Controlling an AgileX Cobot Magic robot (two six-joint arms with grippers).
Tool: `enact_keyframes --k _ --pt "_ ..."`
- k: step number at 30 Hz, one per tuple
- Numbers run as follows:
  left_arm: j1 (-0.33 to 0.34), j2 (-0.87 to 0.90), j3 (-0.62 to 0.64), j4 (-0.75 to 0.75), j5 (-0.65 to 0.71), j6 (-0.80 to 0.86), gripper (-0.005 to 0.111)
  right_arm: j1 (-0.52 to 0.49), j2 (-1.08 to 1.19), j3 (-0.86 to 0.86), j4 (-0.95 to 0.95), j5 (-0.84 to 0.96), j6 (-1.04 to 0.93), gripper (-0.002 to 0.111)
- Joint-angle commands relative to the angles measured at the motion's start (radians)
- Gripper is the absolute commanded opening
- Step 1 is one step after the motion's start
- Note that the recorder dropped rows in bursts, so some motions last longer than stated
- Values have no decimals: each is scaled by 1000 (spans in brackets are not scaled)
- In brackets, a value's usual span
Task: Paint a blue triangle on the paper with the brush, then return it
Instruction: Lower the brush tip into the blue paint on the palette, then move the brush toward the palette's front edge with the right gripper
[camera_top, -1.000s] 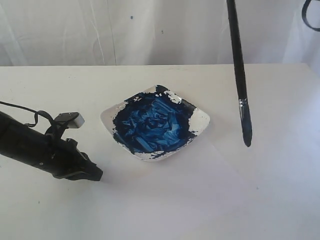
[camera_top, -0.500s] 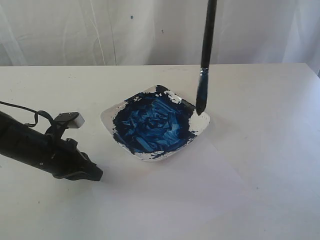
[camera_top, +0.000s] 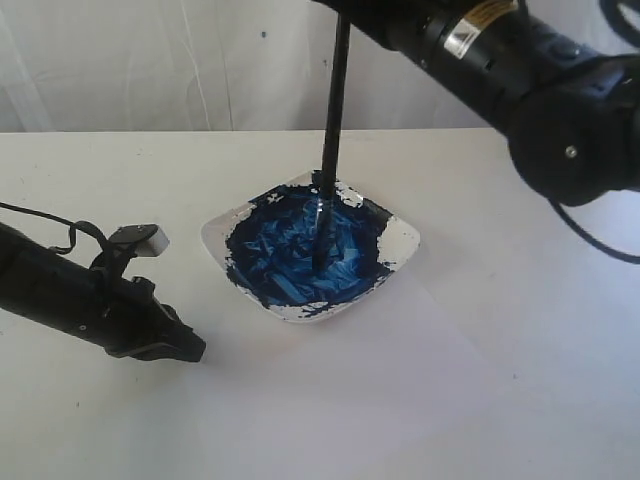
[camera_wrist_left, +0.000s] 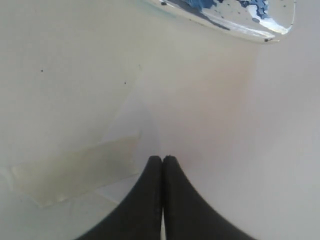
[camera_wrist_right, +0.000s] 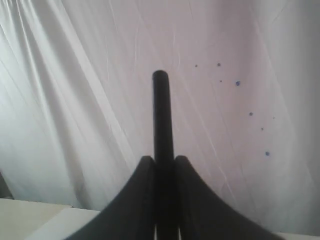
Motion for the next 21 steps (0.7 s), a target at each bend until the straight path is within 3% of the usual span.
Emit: enact_keyframes --k 1,5,21 --pt "-6 -3 5 -7 17 1 0 1 82 7 -58 -156 151 0" --pt "-6 -3 5 -7 17 1 0 1 156 7 -124 -209 256 0" --pt "-6 -3 5 -7 17 1 0 1 295 7 -271 -222 377 0"
